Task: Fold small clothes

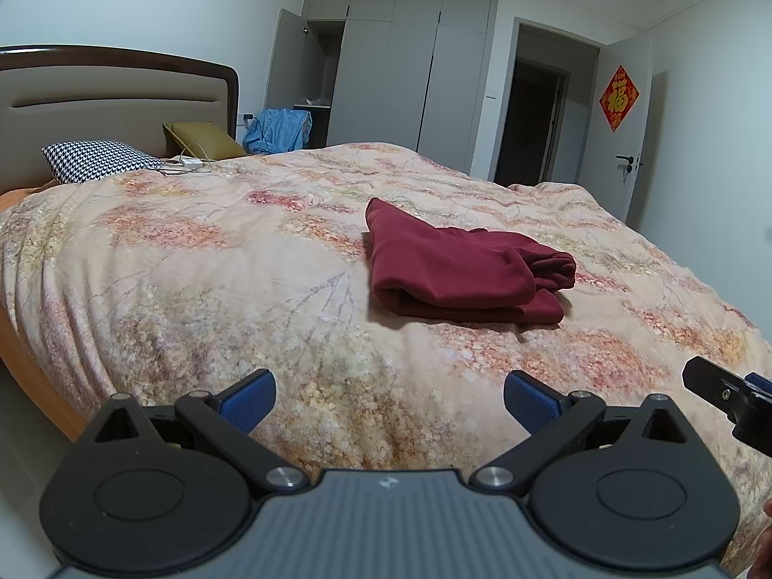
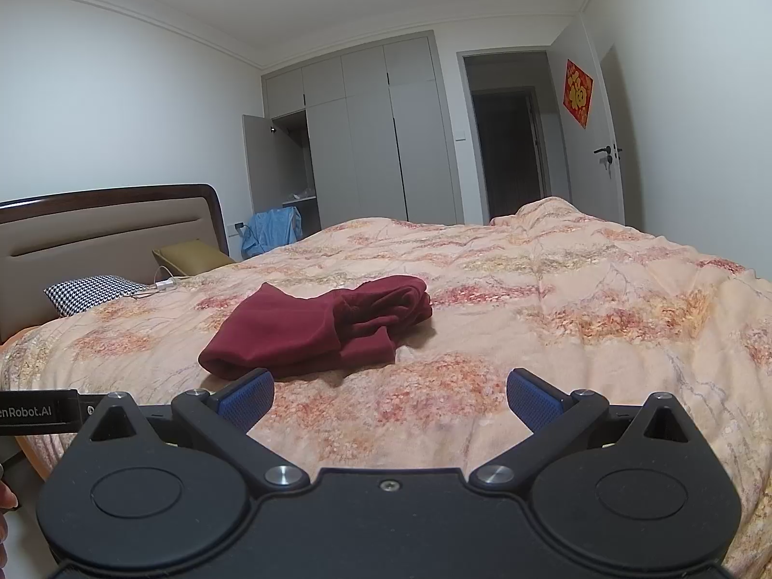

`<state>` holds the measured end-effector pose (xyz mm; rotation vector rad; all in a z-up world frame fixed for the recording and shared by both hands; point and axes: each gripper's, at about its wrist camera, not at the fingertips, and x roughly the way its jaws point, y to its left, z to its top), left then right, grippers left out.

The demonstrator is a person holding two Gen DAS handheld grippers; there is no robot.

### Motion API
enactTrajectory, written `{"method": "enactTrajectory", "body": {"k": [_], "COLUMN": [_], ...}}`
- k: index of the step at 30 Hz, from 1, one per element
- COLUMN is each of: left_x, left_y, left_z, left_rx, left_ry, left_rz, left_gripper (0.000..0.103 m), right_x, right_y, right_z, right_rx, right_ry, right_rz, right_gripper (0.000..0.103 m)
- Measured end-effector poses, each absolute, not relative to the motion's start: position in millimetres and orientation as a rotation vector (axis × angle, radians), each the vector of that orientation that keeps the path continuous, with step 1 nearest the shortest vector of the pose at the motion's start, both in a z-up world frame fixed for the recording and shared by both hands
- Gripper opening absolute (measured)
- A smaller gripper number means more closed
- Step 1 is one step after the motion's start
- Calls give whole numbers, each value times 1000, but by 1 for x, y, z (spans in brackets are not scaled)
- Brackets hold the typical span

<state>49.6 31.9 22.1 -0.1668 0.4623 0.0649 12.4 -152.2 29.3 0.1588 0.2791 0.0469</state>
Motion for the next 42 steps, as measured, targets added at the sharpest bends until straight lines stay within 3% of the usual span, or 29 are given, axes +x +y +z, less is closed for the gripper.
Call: {"method": "enactTrajectory", "body": {"k": [42], "left_x": [52], "left_y": [21], "left_z": [25], "left_rx": [-131], "left_ry": [523], "left_rz": [146], "left_gripper": [103], "right_x": [12], "right_y": [-152], "right_z": [29], "right_rx": [158], "right_ry": [281], "right_rz": [47], "right_gripper": [103]}}
